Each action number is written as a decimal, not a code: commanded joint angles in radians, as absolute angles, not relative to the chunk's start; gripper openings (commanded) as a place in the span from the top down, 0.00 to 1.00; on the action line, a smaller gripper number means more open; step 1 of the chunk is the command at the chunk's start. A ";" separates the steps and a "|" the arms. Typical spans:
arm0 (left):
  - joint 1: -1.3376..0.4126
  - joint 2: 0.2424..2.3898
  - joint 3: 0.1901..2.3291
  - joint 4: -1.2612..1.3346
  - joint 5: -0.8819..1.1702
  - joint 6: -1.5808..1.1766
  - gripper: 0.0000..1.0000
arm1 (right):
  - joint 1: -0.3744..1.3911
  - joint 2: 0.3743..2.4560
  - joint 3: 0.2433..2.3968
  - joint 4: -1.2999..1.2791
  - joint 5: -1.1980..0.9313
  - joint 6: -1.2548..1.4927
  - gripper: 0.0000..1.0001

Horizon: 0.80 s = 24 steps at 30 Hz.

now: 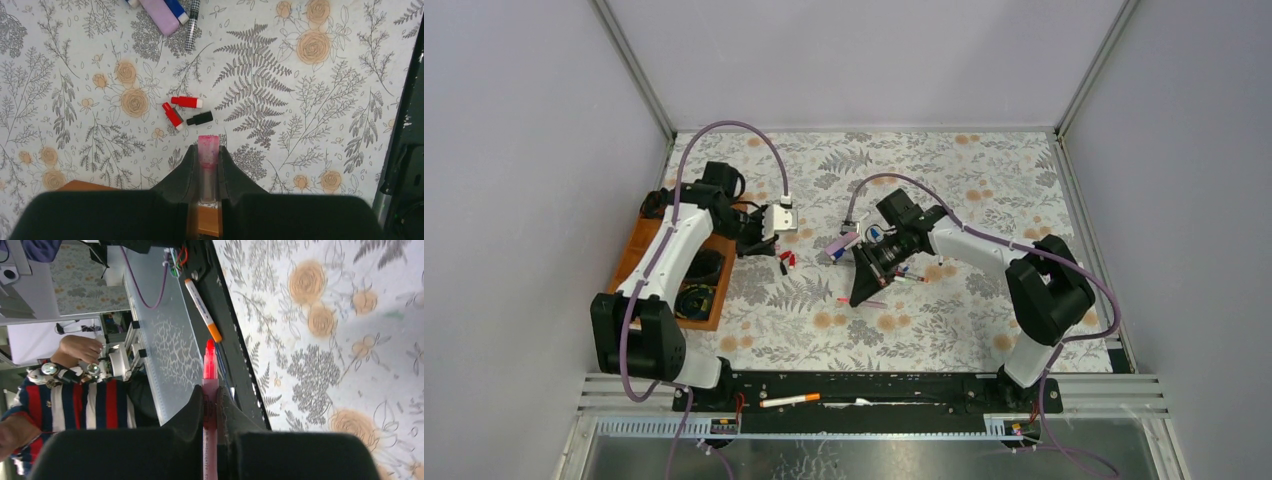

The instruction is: Open the pen caps

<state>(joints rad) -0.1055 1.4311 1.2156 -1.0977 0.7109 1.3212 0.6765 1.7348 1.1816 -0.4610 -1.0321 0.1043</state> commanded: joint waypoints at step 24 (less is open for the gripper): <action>-0.104 1.608 0.865 -0.435 0.423 0.744 0.85 | 0.349 1.656 1.114 -0.322 0.224 0.319 1.00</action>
